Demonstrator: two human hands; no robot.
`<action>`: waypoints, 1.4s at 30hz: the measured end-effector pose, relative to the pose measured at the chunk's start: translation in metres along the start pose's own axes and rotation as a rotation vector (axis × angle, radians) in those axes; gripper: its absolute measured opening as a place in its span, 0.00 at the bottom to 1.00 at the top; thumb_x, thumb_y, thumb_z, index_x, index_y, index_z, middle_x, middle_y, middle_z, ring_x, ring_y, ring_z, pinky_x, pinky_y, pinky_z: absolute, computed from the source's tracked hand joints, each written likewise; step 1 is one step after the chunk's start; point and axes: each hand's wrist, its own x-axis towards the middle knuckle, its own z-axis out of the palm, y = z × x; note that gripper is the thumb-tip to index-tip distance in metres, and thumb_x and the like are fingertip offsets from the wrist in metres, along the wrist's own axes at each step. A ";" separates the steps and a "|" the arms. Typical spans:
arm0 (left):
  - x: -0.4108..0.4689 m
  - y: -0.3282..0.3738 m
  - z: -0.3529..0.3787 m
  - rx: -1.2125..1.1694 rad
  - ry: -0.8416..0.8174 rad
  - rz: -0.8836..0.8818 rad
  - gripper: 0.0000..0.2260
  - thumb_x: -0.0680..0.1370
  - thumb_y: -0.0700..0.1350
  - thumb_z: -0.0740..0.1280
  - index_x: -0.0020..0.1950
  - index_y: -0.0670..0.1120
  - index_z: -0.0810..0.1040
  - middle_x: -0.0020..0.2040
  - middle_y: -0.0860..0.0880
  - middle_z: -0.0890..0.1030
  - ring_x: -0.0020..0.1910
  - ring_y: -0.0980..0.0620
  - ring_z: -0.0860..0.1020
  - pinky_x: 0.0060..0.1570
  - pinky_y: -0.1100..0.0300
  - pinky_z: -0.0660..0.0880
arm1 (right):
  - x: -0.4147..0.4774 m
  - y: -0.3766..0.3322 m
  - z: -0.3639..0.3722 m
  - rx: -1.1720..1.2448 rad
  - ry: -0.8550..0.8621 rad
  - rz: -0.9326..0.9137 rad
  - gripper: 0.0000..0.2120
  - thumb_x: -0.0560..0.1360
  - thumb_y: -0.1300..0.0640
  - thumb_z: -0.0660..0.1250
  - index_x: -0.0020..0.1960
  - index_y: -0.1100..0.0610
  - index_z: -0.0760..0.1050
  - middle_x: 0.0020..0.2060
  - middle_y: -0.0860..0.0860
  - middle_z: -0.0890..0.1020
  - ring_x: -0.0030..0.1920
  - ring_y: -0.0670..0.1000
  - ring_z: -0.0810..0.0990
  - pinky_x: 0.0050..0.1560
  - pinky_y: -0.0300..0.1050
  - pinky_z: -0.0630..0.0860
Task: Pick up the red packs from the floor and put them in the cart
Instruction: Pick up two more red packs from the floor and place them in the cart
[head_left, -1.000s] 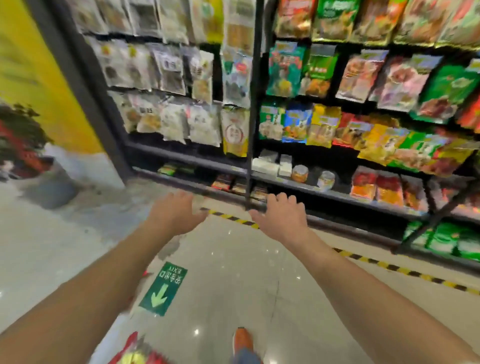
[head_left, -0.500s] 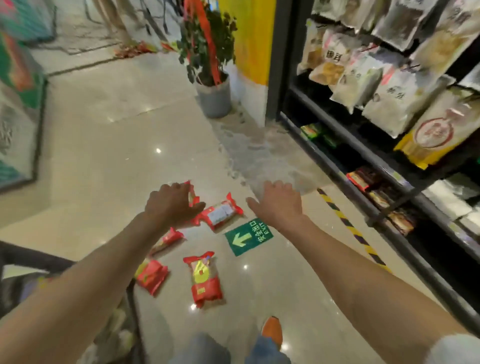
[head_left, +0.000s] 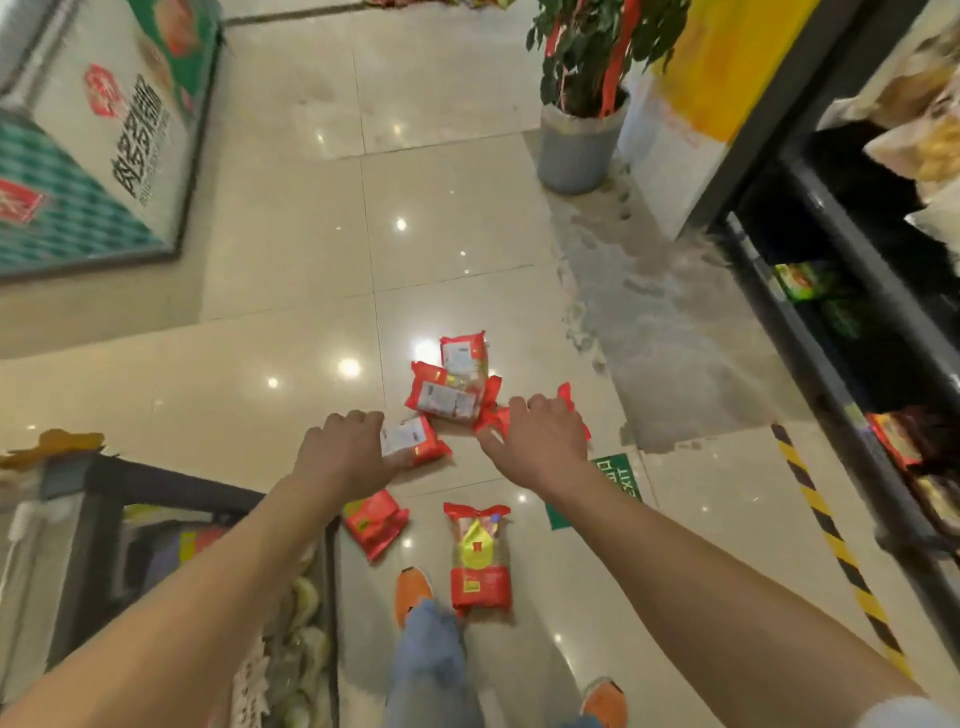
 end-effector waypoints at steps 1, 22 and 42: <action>0.018 -0.011 0.003 -0.007 -0.010 -0.003 0.37 0.81 0.72 0.59 0.83 0.49 0.68 0.79 0.46 0.75 0.75 0.42 0.74 0.67 0.45 0.75 | 0.018 -0.010 0.005 -0.012 -0.019 0.005 0.34 0.83 0.33 0.54 0.77 0.57 0.70 0.71 0.61 0.77 0.72 0.65 0.73 0.71 0.61 0.69; 0.338 -0.144 0.359 -0.215 -0.239 -0.436 0.28 0.86 0.62 0.59 0.77 0.44 0.71 0.74 0.41 0.78 0.73 0.38 0.75 0.66 0.44 0.73 | 0.402 -0.165 0.318 -0.317 -0.131 -0.445 0.37 0.82 0.31 0.58 0.79 0.57 0.68 0.73 0.62 0.75 0.72 0.65 0.73 0.67 0.63 0.72; 0.403 -0.180 0.673 -1.342 -0.148 -0.950 0.35 0.77 0.65 0.76 0.79 0.50 0.74 0.70 0.43 0.84 0.67 0.38 0.83 0.70 0.40 0.78 | 0.570 -0.213 0.570 -0.388 -0.123 -0.550 0.50 0.71 0.21 0.66 0.78 0.58 0.66 0.69 0.60 0.77 0.69 0.65 0.76 0.69 0.64 0.73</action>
